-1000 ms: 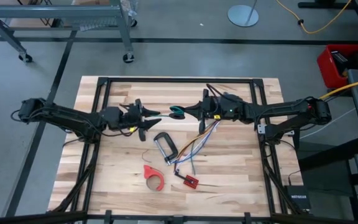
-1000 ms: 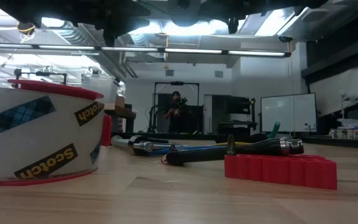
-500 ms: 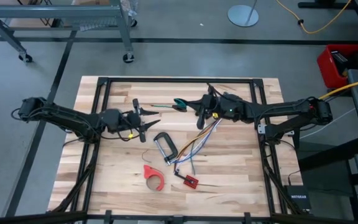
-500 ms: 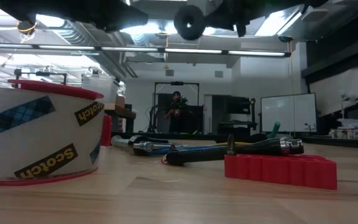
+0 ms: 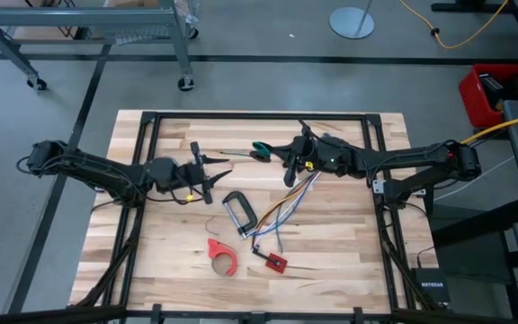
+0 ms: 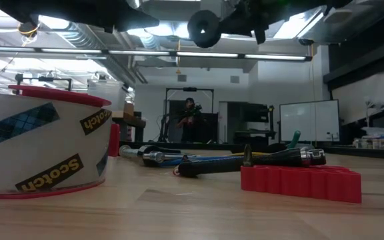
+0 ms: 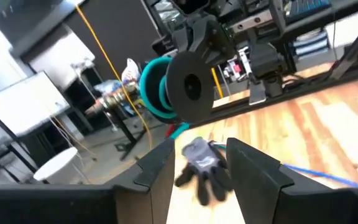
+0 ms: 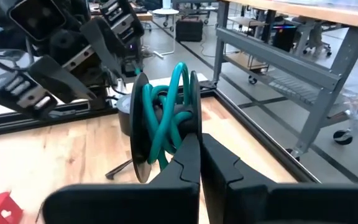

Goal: Coil cords
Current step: Uncoil the green wire from the spool

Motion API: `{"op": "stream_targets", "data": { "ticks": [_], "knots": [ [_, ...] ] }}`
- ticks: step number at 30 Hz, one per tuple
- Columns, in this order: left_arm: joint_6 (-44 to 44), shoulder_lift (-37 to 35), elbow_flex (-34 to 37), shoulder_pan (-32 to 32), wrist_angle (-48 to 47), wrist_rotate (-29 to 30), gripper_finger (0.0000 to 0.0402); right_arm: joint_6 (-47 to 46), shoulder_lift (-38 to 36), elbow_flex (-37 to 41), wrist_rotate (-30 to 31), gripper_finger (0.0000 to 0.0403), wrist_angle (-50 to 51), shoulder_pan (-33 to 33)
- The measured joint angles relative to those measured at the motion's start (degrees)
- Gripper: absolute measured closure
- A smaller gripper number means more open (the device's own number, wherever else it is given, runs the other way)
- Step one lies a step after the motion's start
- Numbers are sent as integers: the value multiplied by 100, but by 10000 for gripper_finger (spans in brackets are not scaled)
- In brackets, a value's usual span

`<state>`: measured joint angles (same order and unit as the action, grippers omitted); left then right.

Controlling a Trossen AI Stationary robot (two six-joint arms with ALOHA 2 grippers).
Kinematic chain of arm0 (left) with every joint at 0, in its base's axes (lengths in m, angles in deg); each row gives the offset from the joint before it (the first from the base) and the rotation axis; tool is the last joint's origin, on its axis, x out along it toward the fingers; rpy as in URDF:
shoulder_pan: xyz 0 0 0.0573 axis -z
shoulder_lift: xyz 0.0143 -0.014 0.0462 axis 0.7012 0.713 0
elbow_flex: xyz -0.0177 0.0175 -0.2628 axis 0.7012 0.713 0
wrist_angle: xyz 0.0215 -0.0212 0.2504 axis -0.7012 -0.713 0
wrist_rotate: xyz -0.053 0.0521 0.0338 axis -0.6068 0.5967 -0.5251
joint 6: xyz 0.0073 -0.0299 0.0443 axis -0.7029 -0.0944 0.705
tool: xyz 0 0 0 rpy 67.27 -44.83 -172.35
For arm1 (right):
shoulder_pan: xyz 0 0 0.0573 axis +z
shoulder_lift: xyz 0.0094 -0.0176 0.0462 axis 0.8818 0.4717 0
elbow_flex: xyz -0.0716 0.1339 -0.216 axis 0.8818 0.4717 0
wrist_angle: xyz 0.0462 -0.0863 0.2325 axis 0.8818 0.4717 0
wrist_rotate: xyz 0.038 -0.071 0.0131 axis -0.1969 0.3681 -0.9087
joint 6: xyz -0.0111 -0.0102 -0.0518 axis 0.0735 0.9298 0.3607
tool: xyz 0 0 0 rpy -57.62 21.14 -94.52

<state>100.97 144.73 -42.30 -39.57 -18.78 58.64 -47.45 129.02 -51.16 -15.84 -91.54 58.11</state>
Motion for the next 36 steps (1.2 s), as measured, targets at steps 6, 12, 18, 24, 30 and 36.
{"op": "stream_targets", "data": {
  "ticks": [6,12,18,24,30,36],
  "knots": [
    [738,128,0,-53,7,16,263,-170,0,0,-1,403,-10,0],
    [1156,417,0,-169,92,301,263,-475,0,0,-128,403,-13,2],
    [1697,714,-2,-205,733,343,263,-746,0,0,-85,403,18,2],
    [1769,905,-132,-183,758,345,263,-759,0,0,558,403,161,2],
    [2118,1082,-297,-232,755,715,263,-779,2,0,705,403,167,2],
    [2243,1260,-469,-371,762,926,263,-785,2,0,703,403,164,2]
  ]
}}
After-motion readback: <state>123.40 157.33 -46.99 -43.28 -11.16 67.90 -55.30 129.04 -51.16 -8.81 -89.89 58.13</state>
